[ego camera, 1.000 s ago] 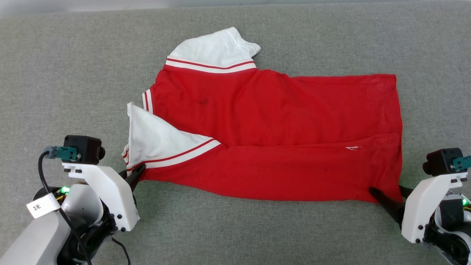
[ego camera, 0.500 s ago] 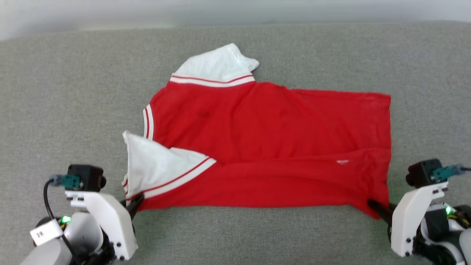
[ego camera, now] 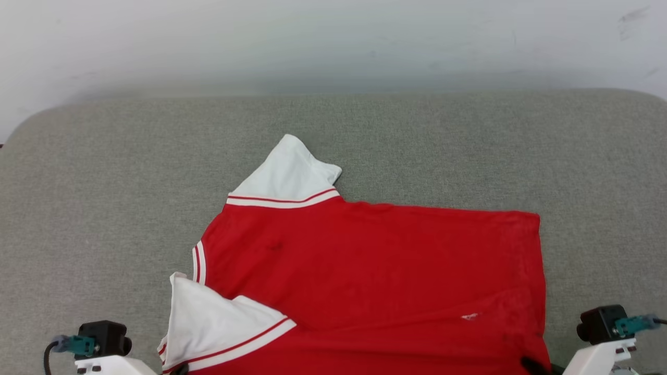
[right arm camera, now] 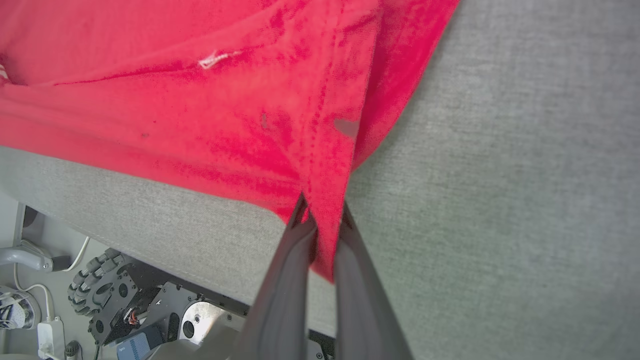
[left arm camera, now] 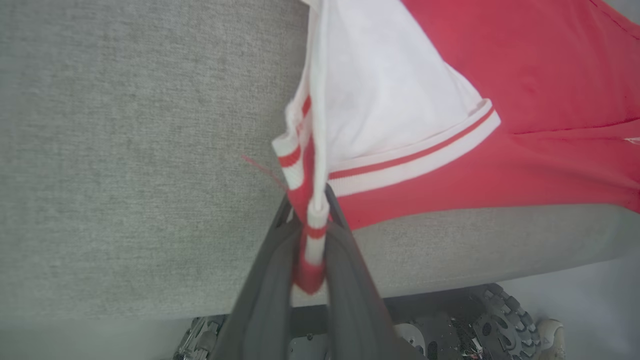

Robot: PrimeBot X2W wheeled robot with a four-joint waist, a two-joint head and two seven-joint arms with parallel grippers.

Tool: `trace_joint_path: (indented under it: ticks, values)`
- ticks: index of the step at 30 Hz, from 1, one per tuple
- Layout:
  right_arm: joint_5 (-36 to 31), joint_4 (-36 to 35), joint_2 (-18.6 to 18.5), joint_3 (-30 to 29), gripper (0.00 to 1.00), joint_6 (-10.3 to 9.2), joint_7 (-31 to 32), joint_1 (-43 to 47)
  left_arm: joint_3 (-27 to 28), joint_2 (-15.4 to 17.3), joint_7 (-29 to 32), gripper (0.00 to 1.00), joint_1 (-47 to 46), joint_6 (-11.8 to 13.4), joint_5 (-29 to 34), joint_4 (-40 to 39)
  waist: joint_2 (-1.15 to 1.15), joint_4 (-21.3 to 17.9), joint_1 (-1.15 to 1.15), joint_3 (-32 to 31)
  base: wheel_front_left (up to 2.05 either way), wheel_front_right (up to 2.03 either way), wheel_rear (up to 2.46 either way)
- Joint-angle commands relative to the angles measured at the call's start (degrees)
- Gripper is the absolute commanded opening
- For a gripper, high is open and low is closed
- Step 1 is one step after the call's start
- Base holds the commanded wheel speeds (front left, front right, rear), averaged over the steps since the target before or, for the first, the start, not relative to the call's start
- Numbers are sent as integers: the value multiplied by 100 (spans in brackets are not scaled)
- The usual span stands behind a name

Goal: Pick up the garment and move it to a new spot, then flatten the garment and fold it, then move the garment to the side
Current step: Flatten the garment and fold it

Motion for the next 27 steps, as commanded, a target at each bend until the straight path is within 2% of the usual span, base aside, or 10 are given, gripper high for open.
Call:
trace_joint_path:
  ticks: [1,5,14,15,16,17,23,27]
  values:
    - [37,-41,37,-95,0,-7,-25,132,61,75,-45,0,107,49,-9,-30,0,24,1,-68,0,0,0]
    - [-38,-145,86,-181,0,-8,89,346,105,117,-1,0,291,71,-106,-121,0,1,1,-65,0,0,0]
    - [-56,23,310,-169,0,-7,25,357,-82,-216,52,0,112,-179,-317,388,0,-54,1,21,0,0,0]
    - [-43,55,333,-163,11,-7,-35,332,-97,-264,44,0,55,-215,-329,459,0,-54,1,29,0,0,0]
    - [-32,78,348,-157,50,-7,-94,312,-90,-308,-18,0,-9,-233,-306,530,0,-55,1,35,0,0,0]
    - [-93,89,377,-192,100,-7,-420,234,-97,-367,-137,100,-171,-328,-232,696,0,-52,1,36,0,0,0]
    - [-545,-85,536,-444,100,-6,-1551,29,16,-365,-584,100,-548,-496,50,707,0,-81,1,39,0,0,0]
    - [-916,-282,767,-711,100,-6,-2102,-129,34,-357,-879,100,-930,-496,400,615,0,-123,1,104,0,0,0]
